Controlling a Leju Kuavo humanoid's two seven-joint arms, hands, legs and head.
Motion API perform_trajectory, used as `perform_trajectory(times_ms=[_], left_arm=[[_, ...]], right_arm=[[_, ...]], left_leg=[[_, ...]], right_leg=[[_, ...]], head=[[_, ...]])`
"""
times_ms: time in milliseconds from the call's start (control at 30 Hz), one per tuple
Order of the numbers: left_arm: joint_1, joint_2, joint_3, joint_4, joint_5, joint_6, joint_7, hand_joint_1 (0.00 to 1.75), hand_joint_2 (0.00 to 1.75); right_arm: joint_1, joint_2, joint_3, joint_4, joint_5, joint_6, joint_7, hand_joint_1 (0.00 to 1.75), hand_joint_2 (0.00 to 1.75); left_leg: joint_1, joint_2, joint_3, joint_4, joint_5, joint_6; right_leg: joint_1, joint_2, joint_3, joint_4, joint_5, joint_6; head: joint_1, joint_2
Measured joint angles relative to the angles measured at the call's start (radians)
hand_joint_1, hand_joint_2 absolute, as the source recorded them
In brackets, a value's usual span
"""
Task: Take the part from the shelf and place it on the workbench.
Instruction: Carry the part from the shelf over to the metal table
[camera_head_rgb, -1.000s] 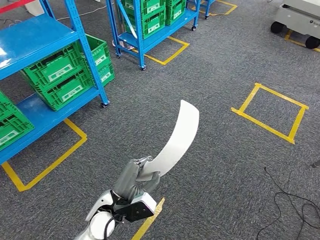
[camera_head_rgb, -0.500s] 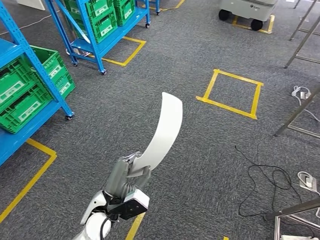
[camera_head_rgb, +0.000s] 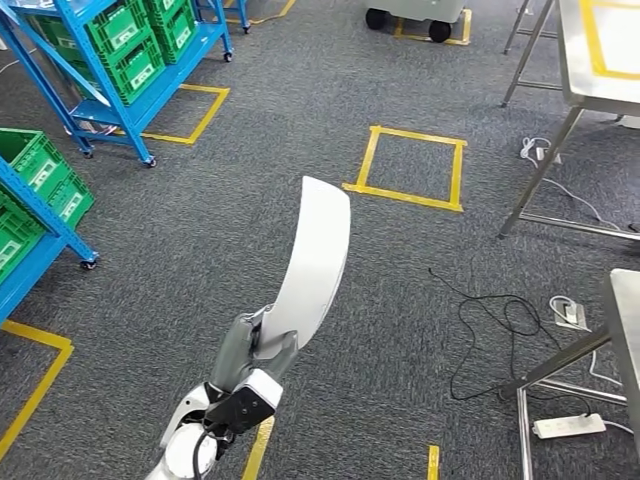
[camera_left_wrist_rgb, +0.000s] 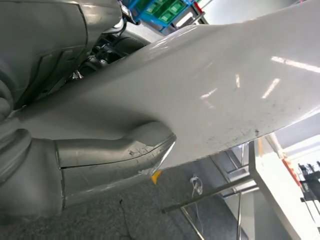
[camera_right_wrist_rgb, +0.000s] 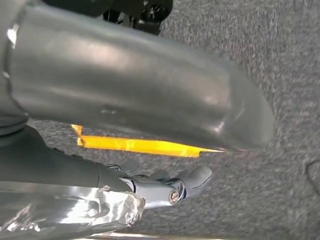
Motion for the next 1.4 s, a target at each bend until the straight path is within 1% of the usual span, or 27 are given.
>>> perform_trajectory(times_ms=[67,133,167,200,267,300,333,400,467,533,600,633,667,700,733,767,833,900,967,1000,1067,1133,1200,1233,1267,1333,1400], left_arm=[[0.002,0.001,0.003,0.000,0.004,-0.002,0.000,1.75,1.75],[0.006,0.005,0.008,0.000,0.007,-0.002,0.001,1.75,1.75],[0.008,0.007,0.011,0.000,0.007,-0.002,0.001,1.75,1.75],[0.009,0.008,0.013,0.000,0.007,-0.003,0.002,1.75,1.75],[0.010,0.009,0.016,0.000,0.007,-0.004,0.002,1.75,1.75],[0.010,0.009,0.017,0.000,0.007,-0.004,0.002,1.75,1.75],[0.009,0.009,0.018,0.000,0.007,-0.004,0.002,1.75,1.75],[0.008,0.009,0.020,0.000,0.008,-0.004,0.002,1.75,1.75],[0.008,0.006,0.021,0.000,0.008,-0.004,0.002,1.75,1.75],[0.007,0.002,0.021,0.000,0.008,-0.004,0.001,1.75,1.75],[0.009,0.001,0.023,0.000,0.008,-0.005,0.002,1.75,1.75],[0.010,0.001,0.023,0.000,0.008,-0.005,0.002,1.75,1.75],[0.011,0.002,0.024,0.000,0.008,-0.006,0.002,1.75,1.75],[0.011,0.003,0.024,0.000,0.008,-0.007,0.002,1.75,1.75],[0.012,0.003,0.024,0.000,0.008,-0.009,0.002,1.75,1.75],[0.012,0.003,0.025,0.000,0.008,-0.010,0.002,1.75,1.75],[0.011,0.003,0.026,-0.001,0.007,-0.014,0.002,1.75,1.75],[0.012,0.004,0.027,-0.001,0.007,-0.019,0.002,1.75,1.75],[0.013,0.004,0.028,-0.001,0.006,-0.022,0.001,1.75,1.75],[0.014,0.004,0.029,-0.002,0.006,-0.023,0.002,1.75,1.75],[0.018,0.006,0.032,-0.004,0.006,-0.023,0.001,1.75,1.75],[0.029,0.010,0.039,-0.006,0.006,-0.024,0.001,1.75,1.75],[0.046,0.015,0.050,-0.011,0.008,-0.024,0.000,1.75,1.75],[0.055,0.018,0.057,-0.016,0.010,-0.024,-0.001,1.75,1.75],[0.065,0.020,0.064,-0.024,0.011,-0.025,-0.002,1.75,1.75],[0.082,0.024,0.080,-0.041,0.014,-0.026,-0.005,1.75,1.75],[0.092,0.028,0.096,-0.054,0.015,-0.027,-0.007,1.75,1.75]], right_arm=[[-0.002,0.001,-0.002,-0.002,0.002,0.000,0.001,0.00,0.00],[-0.004,0.001,-0.006,-0.004,0.006,0.000,0.001,0.00,0.00],[-0.003,0.001,-0.008,-0.005,0.007,0.000,0.002,0.00,0.00],[-0.002,0.001,-0.009,-0.006,0.009,0.000,0.002,0.00,0.00],[0.000,0.002,-0.010,-0.006,0.010,0.000,0.002,0.00,0.00],[-0.001,0.004,-0.010,-0.006,0.011,0.000,0.002,0.00,0.00],[-0.002,0.005,-0.010,-0.006,0.011,0.000,0.002,0.00,0.00],[-0.002,0.008,-0.011,-0.006,0.012,0.001,0.002,0.00,0.00],[0.001,0.008,-0.014,-0.006,0.012,0.001,0.002,0.00,0.00],[0.002,0.009,-0.016,-0.007,0.012,0.001,0.002,0.00,0.00],[-0.003,0.009,-0.017,-0.008,0.013,0.001,0.002,0.00,0.00],[-0.004,0.009,-0.017,-0.008,0.015,0.001,0.002,0.00,0.00],[-0.003,0.009,-0.017,-0.009,0.016,0.001,0.002,0.00,0.00],[-0.002,0.008,-0.018,-0.009,0.017,0.001,0.002,0.00,0.00],[0.000,0.008,-0.018,-0.010,0.019,0.000,0.002,0.00,0.00],[0.001,0.008,-0.019,-0.012,0.021,-0.001,0.002,0.00,0.00],[-0.001,0.009,-0.019,-0.014,0.025,-0.003,0.002,0.00,0.00],[-0.004,0.011,-0.019,-0.016,0.030,-0.006,0.002,0.00,0.00],[-0.003,0.011,-0.020,-0.018,0.034,-0.008,0.002,0.00,0.00],[-0.002,0.011,-0.021,-0.019,0.036,-0.009,0.002,0.00,0.00],[-0.002,0.011,-0.022,-0.022,0.040,-0.011,0.002,0.00,0.00],[-0.005,0.011,-0.022,-0.024,0.049,-0.013,0.002,0.00,0.00],[-0.005,0.011,-0.021,-0.025,0.063,-0.021,0.003,0.00,0.00],[-0.005,0.011,-0.021,-0.025,0.071,-0.027,0.004,0.00,0.00],[-0.005,0.011,-0.021,-0.024,0.078,-0.036,0.005,0.00,0.00],[-0.008,0.013,-0.020,-0.020,0.088,-0.050,0.005,0.00,0.00],[-0.010,0.016,-0.019,-0.014,0.095,-0.060,0.005,0.00,0.00]], left_leg=[[0.004,-0.047,-0.041,0.094,-0.059,-0.006],[0.004,-0.072,-0.105,0.227,-0.116,-0.004],[0.004,-0.076,-0.125,0.263,-0.121,-0.001],[0.003,-0.079,-0.129,0.264,-0.105,0.004],[-0.001,-0.097,-0.085,0.162,-0.028,0.019],[-0.002,-0.121,-0.056,0.097,0.004,0.028],[-0.003,-0.142,-0.033,0.044,0.026,0.035],[-0.005,-0.164,-0.017,0.000,0.029,0.044],[-0.003,-0.144,-0.012,-0.018,0.032,0.044],[0.001,-0.120,-0.005,-0.035,0.041,0.046],[0.001,-0.091,-0.003,-0.040,0.043,0.049],[0.001,-0.075,-0.003,-0.040,0.042,0.049],[0.000,-0.060,-0.003,-0.040,0.041,0.048],[0.001,-0.047,-0.003,-0.039,0.040,0.046],[0.002,-0.034,-0.001,-0.039,0.037,0.043],[0.004,-0.023,0.001,-0.038,0.034,0.038],[0.002,-0.004,0.006,-0.033,0.026,0.025],[-0.003,0.009,0.009,-0.027,0.020,0.013],[-0.002,0.021,0.011,-0.025,0.015,0.003],[0.001,0.014,0.010,-0.019,0.007,-0.002],[0.006,-0.027,-0.017,0.048,-0.041,-0.008],[0.007,-0.067,-0.085,0.190,-0.107,-0.005],[0.002,-0.077,-0.138,0.279,-0.123,0.007],[-0.003,-0.081,-0.140,0.269,-0.100,0.016],[-0.010,-0.089,-0.124,0.221,-0.060,0.027],[-0.023,-0.136,-0.072,0.087,0.021,0.051],[-0.030,-0.175,-0.042,0.011,0.049,0.069]], right_leg=[[-0.001,0.021,-0.001,-0.003,0.005,-0.011],[0.003,0.046,-0.004,-0.003,0.007,-0.017],[0.006,0.060,-0.004,-0.002,0.007,-0.018],[0.008,0.074,-0.005,-0.002,0.008,-0.019],[0.011,0.101,-0.003,-0.001,0.008,-0.018],[0.011,0.113,-0.003,0.000,0.009,-0.017],[0.010,0.124,-0.005,0.001,0.010,-0.014],[0.006,0.144,-0.015,0.002,0.016,-0.004],[0.003,0.152,-0.026,0.001,0.020,0.006],[0.006,0.108,-0.051,0.038,-0.005,0.013],[0.006,0.053,-0.108,0.155,-0.067,0.021],[0.003,0.042,-0.140,0.221,-0.093,0.027],[0.000,0.036,-0.162,0.267,-0.107,0.032],[-0.004,0.032,-0.163,0.273,-0.100,0.037],[-0.008,0.026,-0.142,0.239,-0.077,0.042],[-0.012,0.013,-0.102,0.169,-0.043,0.047],[-0.013,-0.023,-0.028,0.041,-0.005,0.049],[-0.010,-0.034,-0.007,0.007,-0.006,0.035],[-0.009,-0.015,-0.010,0.011,-0.005,0.016],[-0.009,-0.006,-0.011,0.011,-0.005,0.010],[-0.008,0.014,-0.011,0.010,-0.002,-0.003],[-0.002,0.039,-0.011,0.010,-0.002,-0.010],[0.006,0.067,-0.010,0.010,-0.002,-0.015],[0.009,0.082,-0.009,0.010,-0.002,-0.016],[0.011,0.097,-0.008,0.010,-0.002,-0.017],[0.010,0.122,-0.007,0.010,-0.001,-0.017],[0.006,0.143,-0.014,0.011,0.001,-0.013]], head=[[-0.003,0.000],[-0.005,0.000],[-0.005,0.000],[-0.005,0.000],[-0.005,0.000],[-0.003,0.000],[-0.003,0.000],[-0.006,0.000],[-0.010,0.000],[-0.006,0.000],[-0.004,0.000],[-0.003,0.000],[-0.003,0.000],[-0.003,0.000],[-0.003,0.000],[-0.003,0.000],[-0.002,0.000],[-0.002,0.000],[-0.003,0.000],[-0.004,0.000],[-0.007,0.000],[-0.009,0.000],[-0.008,0.000],[-0.008,0.000],[-0.008,0.000],[-0.007,0.000],[-0.011,0.000]])
